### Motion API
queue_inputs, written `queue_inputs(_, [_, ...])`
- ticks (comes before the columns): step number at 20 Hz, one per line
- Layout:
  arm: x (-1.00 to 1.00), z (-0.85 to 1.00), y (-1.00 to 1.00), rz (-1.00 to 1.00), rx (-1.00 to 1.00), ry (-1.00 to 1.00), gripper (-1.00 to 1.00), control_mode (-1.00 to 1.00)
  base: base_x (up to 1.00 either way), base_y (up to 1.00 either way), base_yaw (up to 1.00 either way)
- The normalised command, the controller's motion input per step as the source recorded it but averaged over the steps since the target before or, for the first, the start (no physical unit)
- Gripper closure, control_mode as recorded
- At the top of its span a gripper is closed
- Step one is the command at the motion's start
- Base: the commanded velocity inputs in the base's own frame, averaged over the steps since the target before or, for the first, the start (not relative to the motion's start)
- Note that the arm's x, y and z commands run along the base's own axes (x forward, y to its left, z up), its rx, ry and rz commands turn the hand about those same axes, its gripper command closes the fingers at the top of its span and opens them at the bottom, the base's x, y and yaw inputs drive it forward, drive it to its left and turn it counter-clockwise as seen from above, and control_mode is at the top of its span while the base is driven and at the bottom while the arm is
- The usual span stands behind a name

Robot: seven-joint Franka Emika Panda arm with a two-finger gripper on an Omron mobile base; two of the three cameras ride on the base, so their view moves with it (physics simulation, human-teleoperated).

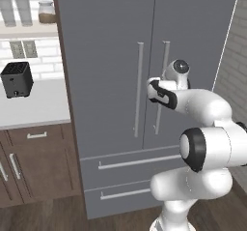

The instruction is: Take the strawberry from the fridge and place it on top of the pancake, located on the dining counter.

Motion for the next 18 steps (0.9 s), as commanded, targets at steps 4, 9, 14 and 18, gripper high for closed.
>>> queue_inputs(4, [0.74, -0.03, 0.00, -0.09, 0.00, 0.00, -1.00, -1.00, 0.00, 0.00, 0.00])
queue_inputs(9, [0.14, -0.03, -0.04, 0.00, 0.00, -0.04, -1.00, -1.00, 0.00, 0.00, 0.00])
queue_inputs(14, [0.10, -0.02, -0.11, 0.00, 0.00, -0.06, -1.00, -1.00, 0.00, 0.00, 0.00])
queue_inputs(18, [0.06, 0.00, -0.06, 0.00, 0.00, 0.02, 1.00, -1.00, 0.00, 0.00, 0.00])
